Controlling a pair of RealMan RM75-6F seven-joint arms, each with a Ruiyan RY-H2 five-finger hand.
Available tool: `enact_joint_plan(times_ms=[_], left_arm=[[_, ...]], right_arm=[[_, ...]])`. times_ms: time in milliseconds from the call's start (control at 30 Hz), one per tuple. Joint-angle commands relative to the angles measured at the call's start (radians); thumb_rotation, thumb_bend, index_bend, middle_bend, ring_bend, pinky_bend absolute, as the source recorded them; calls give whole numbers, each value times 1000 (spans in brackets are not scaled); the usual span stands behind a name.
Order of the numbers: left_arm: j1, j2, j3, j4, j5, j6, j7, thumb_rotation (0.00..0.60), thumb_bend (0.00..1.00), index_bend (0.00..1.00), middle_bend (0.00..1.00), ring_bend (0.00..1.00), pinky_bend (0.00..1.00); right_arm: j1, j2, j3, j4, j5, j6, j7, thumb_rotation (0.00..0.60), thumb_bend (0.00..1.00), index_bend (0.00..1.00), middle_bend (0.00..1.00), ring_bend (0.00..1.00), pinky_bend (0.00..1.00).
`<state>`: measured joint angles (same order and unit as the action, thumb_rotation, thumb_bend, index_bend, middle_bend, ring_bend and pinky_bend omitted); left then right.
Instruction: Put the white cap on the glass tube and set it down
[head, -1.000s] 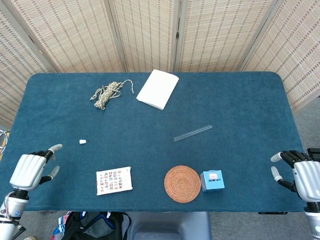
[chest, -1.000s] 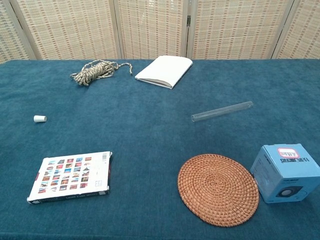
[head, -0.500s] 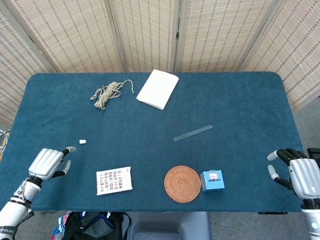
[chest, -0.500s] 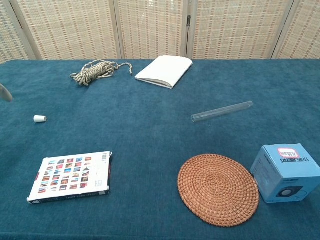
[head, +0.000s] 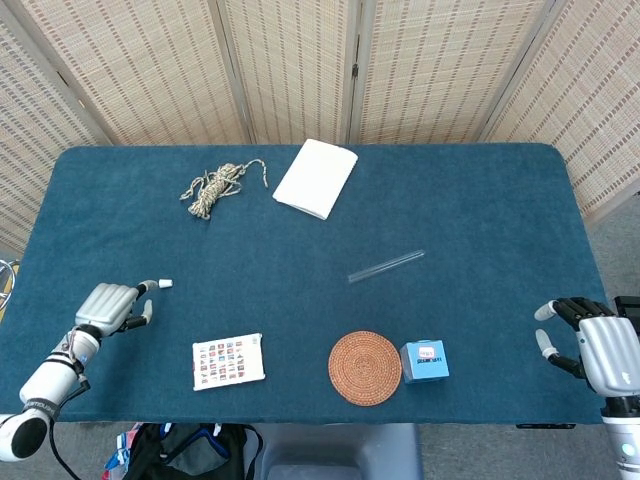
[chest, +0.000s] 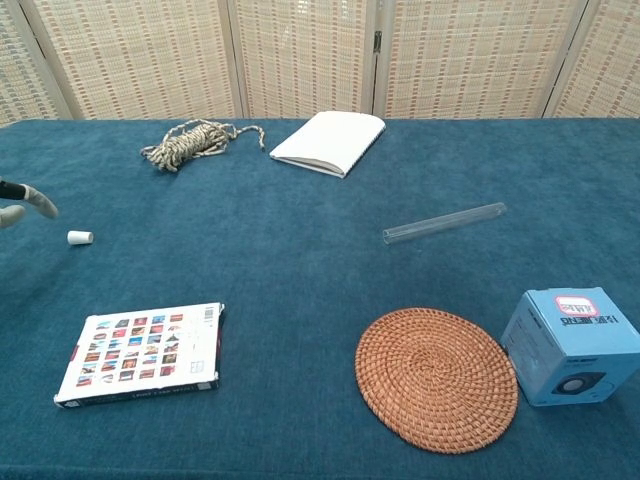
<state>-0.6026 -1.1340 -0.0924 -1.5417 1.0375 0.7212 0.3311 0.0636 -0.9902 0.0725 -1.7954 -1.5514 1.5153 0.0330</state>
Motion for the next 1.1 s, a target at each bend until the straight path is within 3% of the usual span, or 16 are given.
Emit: enact_joint_plan(times_ms=[33,433,1100], left_arm=[[-32,-28,14,48,-60,-35,28,74,611,161,1000,1000,1000],[-95,-84,56,138,-184,-87,53,78,611,161,1000,1000,1000],[-155,-138,104,215,-268,-91,82,86,611,156,1000,1000,1000]], right_arm=[[1,0,0,0,3,-2,0,600,353,470,464,371,404],[-1,-3,-3,7,8,-1,6,600,353,470,464,371,404],[-5,-1,-6,0,18,-6,-3,600,354,470,464,371,404]])
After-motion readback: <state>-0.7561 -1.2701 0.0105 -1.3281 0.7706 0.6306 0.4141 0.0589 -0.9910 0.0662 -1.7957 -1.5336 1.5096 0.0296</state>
